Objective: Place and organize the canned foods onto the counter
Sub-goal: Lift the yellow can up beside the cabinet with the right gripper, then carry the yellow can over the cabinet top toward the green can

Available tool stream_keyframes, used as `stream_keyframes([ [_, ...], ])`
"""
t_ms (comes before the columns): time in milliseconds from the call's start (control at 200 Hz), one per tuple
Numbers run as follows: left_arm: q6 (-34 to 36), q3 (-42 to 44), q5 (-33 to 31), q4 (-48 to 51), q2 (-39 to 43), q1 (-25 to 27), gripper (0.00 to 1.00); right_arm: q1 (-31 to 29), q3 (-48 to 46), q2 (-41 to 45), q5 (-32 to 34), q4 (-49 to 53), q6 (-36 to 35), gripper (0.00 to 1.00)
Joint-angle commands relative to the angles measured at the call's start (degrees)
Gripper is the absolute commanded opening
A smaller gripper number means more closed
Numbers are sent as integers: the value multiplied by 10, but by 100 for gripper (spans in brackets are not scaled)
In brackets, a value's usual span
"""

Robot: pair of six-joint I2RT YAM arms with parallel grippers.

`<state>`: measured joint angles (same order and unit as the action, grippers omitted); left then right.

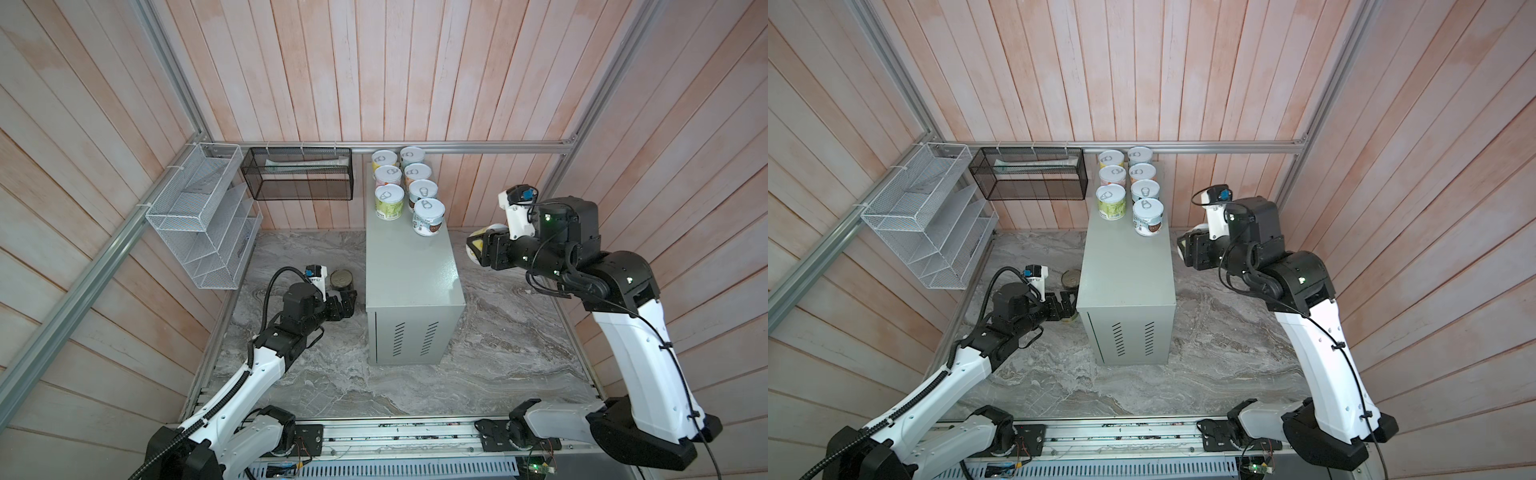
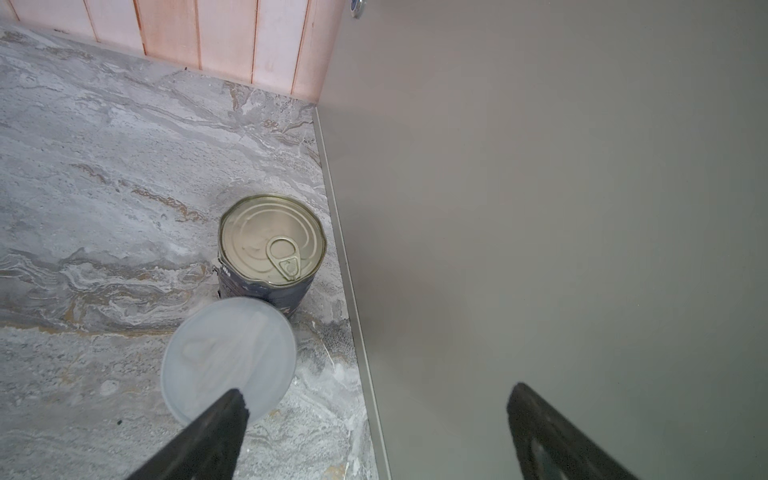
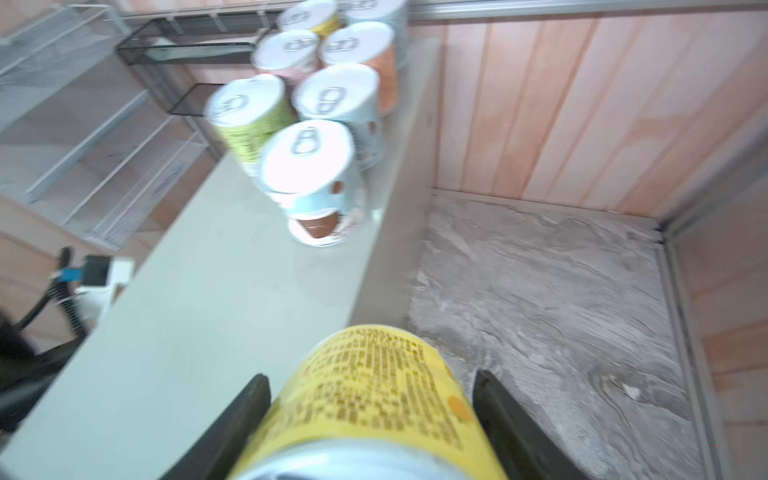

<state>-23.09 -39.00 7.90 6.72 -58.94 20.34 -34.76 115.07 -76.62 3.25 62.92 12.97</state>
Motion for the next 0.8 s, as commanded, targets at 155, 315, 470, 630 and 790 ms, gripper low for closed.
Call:
stream_keyframes([
  [155, 29, -27, 2, 39, 7, -2, 100, -127, 129, -142, 79, 64, -19, 0],
  [315, 31, -26, -6, 50, 15, -2, 100, -156, 216, -218, 76, 94, -35, 0],
  [470, 32, -29, -8, 57, 12, -1, 100, -164, 232, -245, 60, 87, -38, 0],
  [630, 33, -28, -13, 54, 13, -2, 100, -168, 230, -265, 75, 91, -35, 4],
  [790, 35, -33, -15, 55, 6, -1, 100, -168, 245, -273, 84, 90, -33, 49],
])
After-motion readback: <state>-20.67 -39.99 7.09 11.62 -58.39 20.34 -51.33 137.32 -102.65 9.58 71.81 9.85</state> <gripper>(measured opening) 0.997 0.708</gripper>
